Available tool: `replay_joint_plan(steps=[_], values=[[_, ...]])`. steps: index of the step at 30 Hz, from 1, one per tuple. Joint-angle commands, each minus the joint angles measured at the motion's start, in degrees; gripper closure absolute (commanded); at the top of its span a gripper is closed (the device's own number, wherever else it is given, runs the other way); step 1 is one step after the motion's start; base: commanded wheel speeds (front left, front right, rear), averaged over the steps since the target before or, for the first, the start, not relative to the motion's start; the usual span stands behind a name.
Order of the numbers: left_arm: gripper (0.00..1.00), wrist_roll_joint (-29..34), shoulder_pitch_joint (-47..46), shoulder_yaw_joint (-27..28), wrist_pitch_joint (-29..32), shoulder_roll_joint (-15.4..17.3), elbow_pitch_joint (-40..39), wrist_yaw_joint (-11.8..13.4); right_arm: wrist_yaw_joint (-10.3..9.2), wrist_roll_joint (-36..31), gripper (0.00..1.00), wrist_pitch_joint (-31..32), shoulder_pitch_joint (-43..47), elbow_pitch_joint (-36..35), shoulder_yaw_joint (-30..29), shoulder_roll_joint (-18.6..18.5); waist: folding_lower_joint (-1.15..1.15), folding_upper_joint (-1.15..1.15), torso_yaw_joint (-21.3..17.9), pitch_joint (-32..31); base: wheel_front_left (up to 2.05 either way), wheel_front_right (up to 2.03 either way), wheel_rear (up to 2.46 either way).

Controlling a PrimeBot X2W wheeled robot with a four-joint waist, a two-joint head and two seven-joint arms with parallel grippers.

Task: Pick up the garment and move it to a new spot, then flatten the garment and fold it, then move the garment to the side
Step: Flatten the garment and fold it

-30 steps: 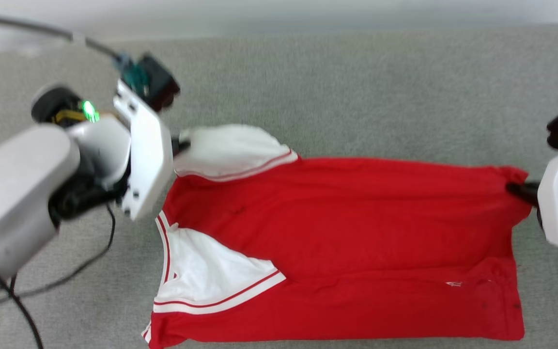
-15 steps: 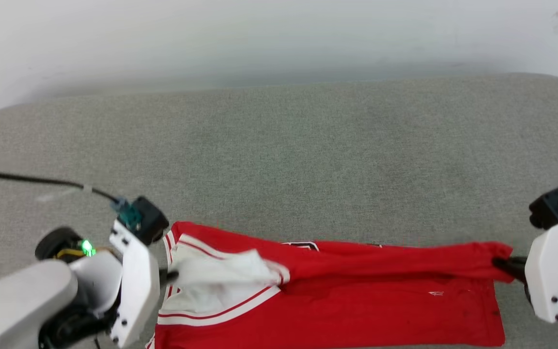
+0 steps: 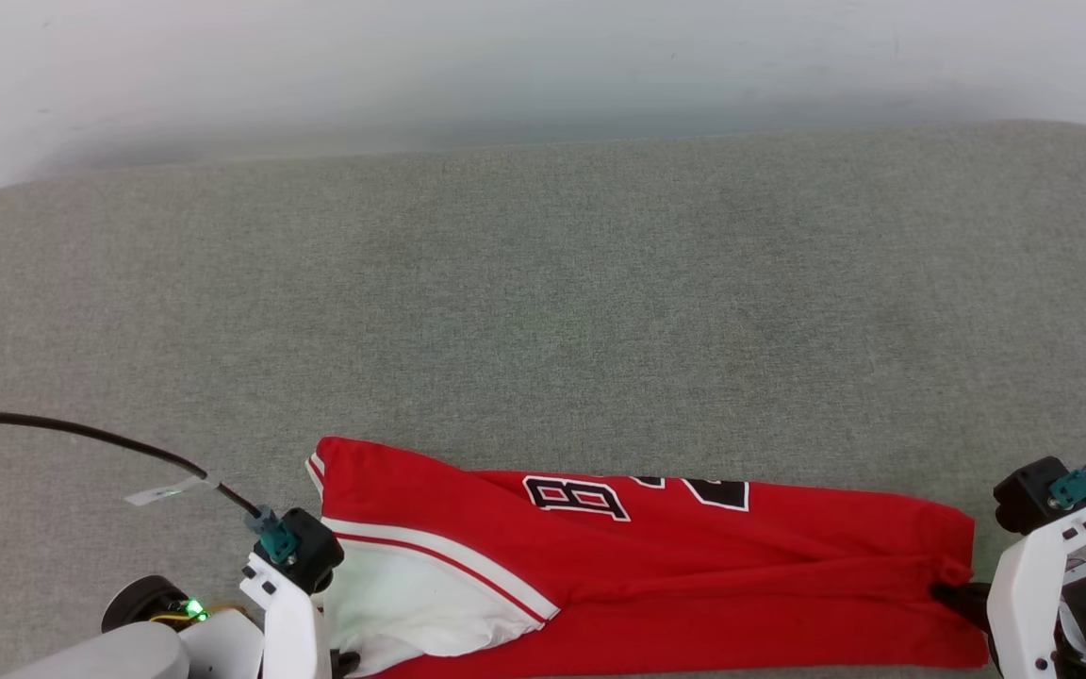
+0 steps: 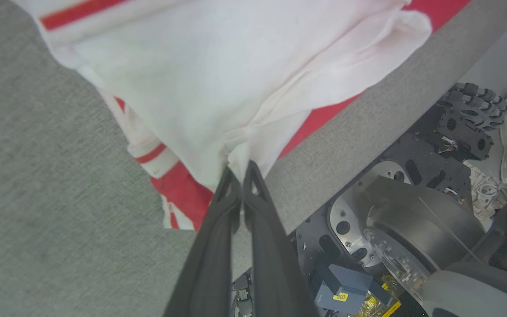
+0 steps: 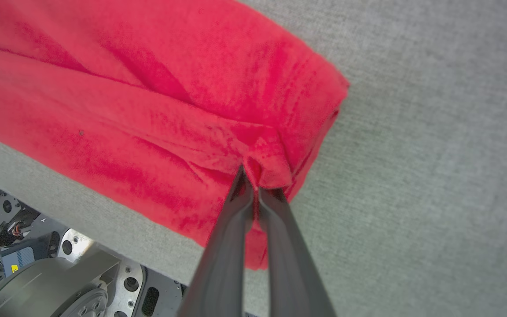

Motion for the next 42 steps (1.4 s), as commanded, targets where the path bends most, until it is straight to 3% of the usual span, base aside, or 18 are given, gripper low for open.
replay_joint_plan(steps=[1,2,3,4,8,14,24,30,36,42], values=[[1.00,0.03,0.84,0.21,-0.38,-0.04,0.20,-0.16,-0.04,-0.10,0.87,-0.27,0.26,0.35,-0.05,0.32,0.01,0.00,0.01,-0.02,0.00,0.00,0.00],[0.99,0.16,0.80,0.52,-0.98,-0.35,0.74,0.02,-0.04,-0.49,0.55,-0.64,-0.04,0.39,-0.10,0.50,0.01,0.00,0.03,-0.12,0.00,0.00,0.00],[0.32,0.81,0.49,0.78,-1.79,-0.51,1.10,0.32,-0.04,0.06,0.00,-0.86,-0.19,0.52,-0.57,0.79,0.01,0.00,-0.01,-0.30,0.00,0.00,0.00],[0.00,1.31,0.18,1.05,-2.66,-0.56,1.34,0.74,-0.04,0.80,0.00,-0.86,-0.23,0.69,-1.31,1.01,0.01,0.00,-0.07,-0.54,0.00,0.00,0.00],[0.00,2.79,-0.29,2.74,-6.68,-0.05,0.36,2.38,-0.03,0.67,0.00,-1.78,-0.54,-2.29,-3.18,-0.31,0.01,0.00,-0.14,-1.87,0.00,0.00,0.00],[0.00,5.78,-0.13,5.64,-13.86,1.14,-2.35,6.83,-0.03,1.25,0.00,-3.11,0.98,-6.83,-8.78,-1.65,0.01,0.00,-0.19,-2.97,0.00,0.00,0.00],[0.00,9.35,4.68,13.31,-34.82,-2.06,-1.48,20.43,-0.03,2.14,0.00,-3.98,6.03,-5.89,-23.07,1.07,0.01,0.00,0.41,-2.49,0.00,0.00,0.00],[0.00,11.12,9.41,19.42,-39.19,-5.38,-0.79,26.03,-0.03,4.28,0.00,-2.95,10.56,-2.55,-29.25,4.78,0.01,0.00,1.29,-1.90,0.00,0.00,0.00],[0.00,19.68,16.17,29.15,-39.40,-9.06,-3.64,29.34,-0.03,5.53,0.00,-1.64,13.93,-0.31,-31.72,8.49,0.01,0.00,2.35,-1.10,0.00,0.00,0.00],[0.00,27.62,23.64,37.51,-39.37,-15.58,-5.71,28.77,-0.03,6.47,0.00,-1.09,14.94,1.08,-31.34,11.70,0.01,0.00,3.54,-0.28,0.00,0.00,0.00]])
